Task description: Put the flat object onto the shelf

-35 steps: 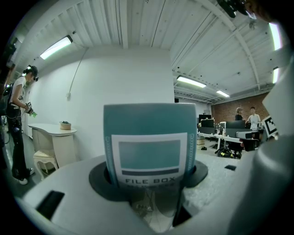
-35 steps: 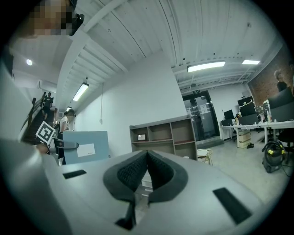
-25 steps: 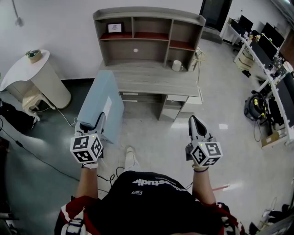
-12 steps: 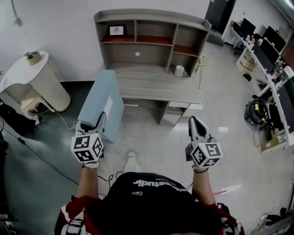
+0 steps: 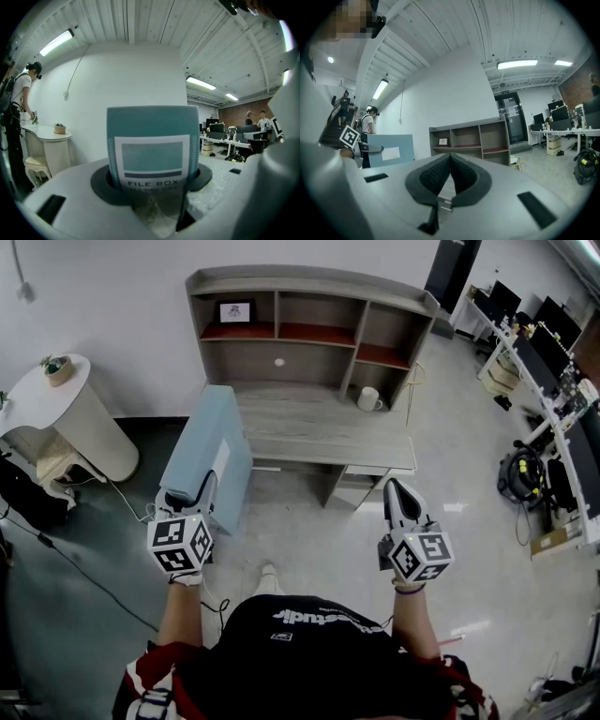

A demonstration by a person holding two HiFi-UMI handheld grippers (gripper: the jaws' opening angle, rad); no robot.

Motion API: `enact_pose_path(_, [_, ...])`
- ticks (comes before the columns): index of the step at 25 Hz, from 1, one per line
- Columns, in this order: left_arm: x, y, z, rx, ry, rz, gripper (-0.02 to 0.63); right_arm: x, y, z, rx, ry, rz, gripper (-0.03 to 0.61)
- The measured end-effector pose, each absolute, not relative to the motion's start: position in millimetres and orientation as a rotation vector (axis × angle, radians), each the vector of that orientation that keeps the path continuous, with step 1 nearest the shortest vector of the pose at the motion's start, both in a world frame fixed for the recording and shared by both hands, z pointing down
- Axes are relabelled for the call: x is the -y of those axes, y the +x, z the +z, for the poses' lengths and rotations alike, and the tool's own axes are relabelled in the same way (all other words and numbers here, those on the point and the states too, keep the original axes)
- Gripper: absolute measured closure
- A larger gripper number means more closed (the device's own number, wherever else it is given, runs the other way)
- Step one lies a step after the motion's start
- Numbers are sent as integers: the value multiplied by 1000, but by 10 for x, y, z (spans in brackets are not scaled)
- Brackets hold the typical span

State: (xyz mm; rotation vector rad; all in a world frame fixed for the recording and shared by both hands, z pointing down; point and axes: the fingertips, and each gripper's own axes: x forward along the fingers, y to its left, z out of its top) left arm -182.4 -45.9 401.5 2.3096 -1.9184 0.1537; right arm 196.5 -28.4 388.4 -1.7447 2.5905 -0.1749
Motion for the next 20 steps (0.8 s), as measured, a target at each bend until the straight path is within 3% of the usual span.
enact_pose_path(20, [1994,-2227,4139,1828,2354,172,350,1531,1487,3768,-2549,-1831,-151,584])
